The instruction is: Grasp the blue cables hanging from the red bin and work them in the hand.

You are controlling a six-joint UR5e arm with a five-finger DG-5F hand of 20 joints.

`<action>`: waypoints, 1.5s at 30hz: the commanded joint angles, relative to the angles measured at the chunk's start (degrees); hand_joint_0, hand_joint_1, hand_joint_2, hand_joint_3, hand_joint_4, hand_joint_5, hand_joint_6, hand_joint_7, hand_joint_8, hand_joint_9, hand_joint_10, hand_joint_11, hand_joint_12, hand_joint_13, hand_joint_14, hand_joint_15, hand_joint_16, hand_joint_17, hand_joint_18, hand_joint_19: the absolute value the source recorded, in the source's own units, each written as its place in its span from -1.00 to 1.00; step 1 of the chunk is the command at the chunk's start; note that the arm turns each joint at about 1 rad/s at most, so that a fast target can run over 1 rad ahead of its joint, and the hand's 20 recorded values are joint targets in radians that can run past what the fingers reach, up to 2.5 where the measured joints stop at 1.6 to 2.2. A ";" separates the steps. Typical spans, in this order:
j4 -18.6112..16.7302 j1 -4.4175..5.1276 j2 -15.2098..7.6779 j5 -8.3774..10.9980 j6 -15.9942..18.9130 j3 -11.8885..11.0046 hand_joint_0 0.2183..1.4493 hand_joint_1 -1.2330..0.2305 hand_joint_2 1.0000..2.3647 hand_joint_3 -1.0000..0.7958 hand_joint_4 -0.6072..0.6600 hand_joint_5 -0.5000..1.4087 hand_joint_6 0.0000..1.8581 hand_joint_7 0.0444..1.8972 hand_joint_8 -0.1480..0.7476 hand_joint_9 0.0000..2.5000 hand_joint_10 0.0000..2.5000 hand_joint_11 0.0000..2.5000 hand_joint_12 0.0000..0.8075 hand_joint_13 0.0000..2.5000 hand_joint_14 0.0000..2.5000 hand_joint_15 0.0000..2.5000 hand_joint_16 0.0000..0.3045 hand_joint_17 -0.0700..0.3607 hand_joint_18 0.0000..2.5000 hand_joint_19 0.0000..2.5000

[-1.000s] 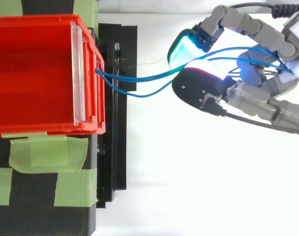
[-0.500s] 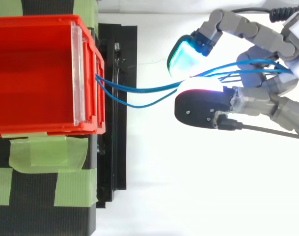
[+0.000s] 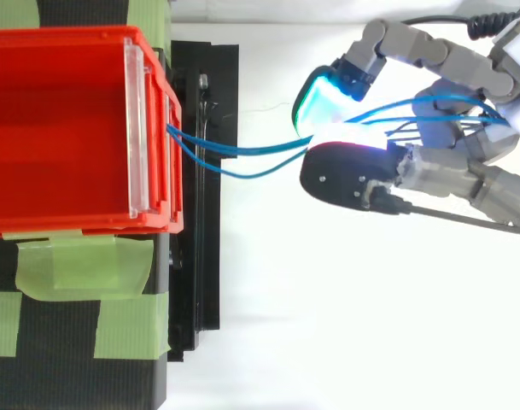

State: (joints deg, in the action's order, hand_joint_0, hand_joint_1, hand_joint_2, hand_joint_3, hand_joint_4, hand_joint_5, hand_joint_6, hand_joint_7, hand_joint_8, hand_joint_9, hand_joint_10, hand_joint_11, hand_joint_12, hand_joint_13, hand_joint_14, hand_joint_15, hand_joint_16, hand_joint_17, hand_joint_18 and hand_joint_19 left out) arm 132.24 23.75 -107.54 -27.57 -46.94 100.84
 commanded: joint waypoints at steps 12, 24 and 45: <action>-0.23 -0.02 0.04 -0.03 -0.70 -0.03 0.20 -0.15 -0.96 0.13 0.40 -0.13 -0.99 0.49 0.63 0.36 1.00 1.00 0.75 0.68 1.00 0.72 0.38 0.06 1.00 -0.39; -0.31 -0.02 -0.04 -0.03 -0.70 -0.03 0.30 -0.20 -1.00 0.53 0.45 -0.14 -0.93 0.44 0.63 0.36 1.00 1.00 0.75 0.68 1.00 0.72 0.38 0.06 1.00 -0.39; -0.05 -0.63 0.04 -1.61 -0.70 -0.03 0.25 -0.11 -0.25 0.68 0.35 -0.27 -0.70 0.34 0.63 0.36 1.00 1.00 0.75 0.68 1.00 0.72 0.38 0.06 1.00 -0.39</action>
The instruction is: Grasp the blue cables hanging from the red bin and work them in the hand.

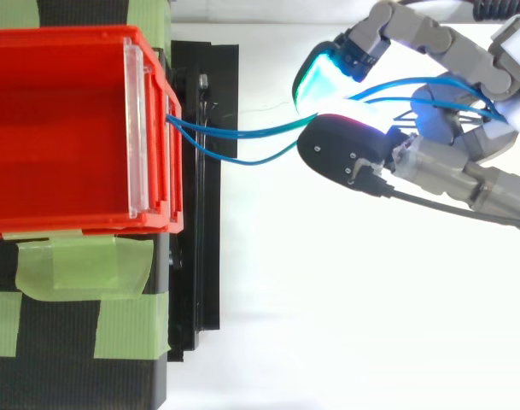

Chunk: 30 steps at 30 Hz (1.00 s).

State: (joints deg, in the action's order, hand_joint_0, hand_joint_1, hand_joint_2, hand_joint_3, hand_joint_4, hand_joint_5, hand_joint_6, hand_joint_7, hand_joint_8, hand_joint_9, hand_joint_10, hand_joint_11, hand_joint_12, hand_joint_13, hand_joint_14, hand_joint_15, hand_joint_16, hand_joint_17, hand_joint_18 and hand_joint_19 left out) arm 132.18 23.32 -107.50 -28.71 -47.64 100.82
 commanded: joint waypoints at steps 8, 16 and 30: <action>0.09 -0.55 0.01 -1.70 -0.18 -0.01 0.38 -0.20 -0.99 0.51 0.39 -0.22 -0.69 0.35 0.63 0.36 1.00 1.00 0.75 0.68 1.00 0.72 0.38 0.06 1.00 -0.39; 0.09 -0.82 0.01 -3.20 -0.88 -0.01 0.26 -0.21 -0.97 0.01 0.38 -0.24 -0.66 0.37 0.63 0.36 1.00 1.00 0.75 0.68 1.00 0.72 0.38 0.06 1.00 -0.39; 0.09 -0.99 -0.08 -3.46 -1.23 -0.01 0.42 -0.22 -0.98 0.41 0.21 -0.25 -0.62 0.36 0.63 0.36 1.00 1.00 0.75 0.68 1.00 0.72 0.38 0.06 1.00 -0.39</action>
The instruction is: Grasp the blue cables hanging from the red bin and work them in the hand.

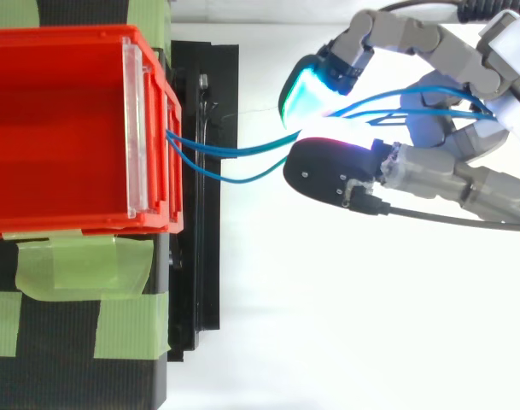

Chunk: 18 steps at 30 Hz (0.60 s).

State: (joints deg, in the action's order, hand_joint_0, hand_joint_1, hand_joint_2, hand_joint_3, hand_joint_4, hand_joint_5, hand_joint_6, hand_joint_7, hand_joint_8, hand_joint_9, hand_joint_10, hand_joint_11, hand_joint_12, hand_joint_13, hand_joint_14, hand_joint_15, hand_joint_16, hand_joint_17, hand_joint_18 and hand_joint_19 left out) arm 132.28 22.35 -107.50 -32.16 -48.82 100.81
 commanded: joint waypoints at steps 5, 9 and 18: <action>0.00 -0.03 0.01 -0.01 -0.31 0.00 0.18 -0.23 -0.97 -0.22 0.20 -0.21 -0.82 0.44 0.63 0.36 1.00 1.00 0.75 0.68 1.00 0.72 0.38 0.06 1.00 -0.39; 0.00 -0.11 0.01 -0.01 -0.40 0.00 0.44 -0.22 -0.98 0.34 0.24 -0.14 -0.99 0.36 0.63 0.36 1.00 1.00 0.75 0.68 1.00 0.72 0.38 0.06 1.00 -0.39; -0.09 -0.11 0.01 -0.01 -0.40 0.00 0.44 -0.24 -0.85 0.54 0.36 -0.15 -0.99 -0.13 0.63 0.36 1.00 1.00 0.75 0.68 1.00 0.72 0.38 0.06 1.00 -0.39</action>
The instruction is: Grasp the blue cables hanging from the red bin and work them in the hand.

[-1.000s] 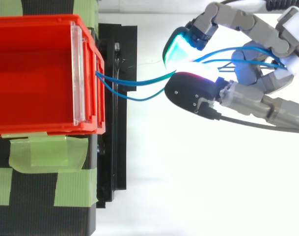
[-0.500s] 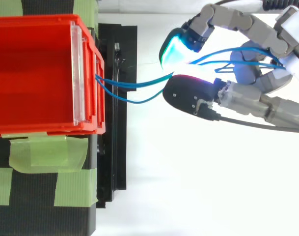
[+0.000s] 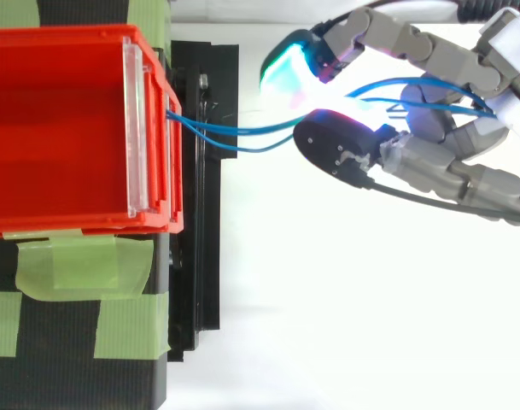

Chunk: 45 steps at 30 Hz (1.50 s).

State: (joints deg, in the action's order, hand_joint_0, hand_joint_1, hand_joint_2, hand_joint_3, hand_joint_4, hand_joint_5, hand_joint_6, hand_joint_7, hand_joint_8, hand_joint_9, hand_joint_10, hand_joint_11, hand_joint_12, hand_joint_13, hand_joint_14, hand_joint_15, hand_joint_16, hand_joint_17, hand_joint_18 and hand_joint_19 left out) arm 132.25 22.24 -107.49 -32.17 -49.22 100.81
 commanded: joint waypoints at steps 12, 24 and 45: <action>0.02 -0.09 -0.08 0.00 0.17 0.00 0.18 -0.19 -0.97 -0.37 0.42 -0.24 -0.98 -0.03 0.63 0.36 1.00 1.00 0.75 0.68 1.00 0.72 0.38 0.06 1.00 -0.39; 1.25 -0.18 0.00 -0.88 0.09 0.00 0.20 -0.15 -0.98 -0.62 0.40 -0.19 -0.98 0.11 0.63 0.36 1.00 1.00 0.75 0.68 1.00 0.72 0.38 0.06 1.00 -0.39; 1.25 -0.18 0.00 -1.05 0.17 0.00 0.39 -0.21 -0.97 -0.49 0.23 -0.18 -0.99 0.28 0.63 0.36 1.00 1.00 0.75 0.68 1.00 0.72 0.38 0.06 1.00 -0.39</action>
State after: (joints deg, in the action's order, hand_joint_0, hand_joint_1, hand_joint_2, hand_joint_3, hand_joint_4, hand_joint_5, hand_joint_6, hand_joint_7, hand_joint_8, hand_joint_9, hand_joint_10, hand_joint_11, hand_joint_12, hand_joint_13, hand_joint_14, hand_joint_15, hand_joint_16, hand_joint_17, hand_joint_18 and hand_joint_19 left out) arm 133.51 22.06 -107.50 -33.22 -49.11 100.80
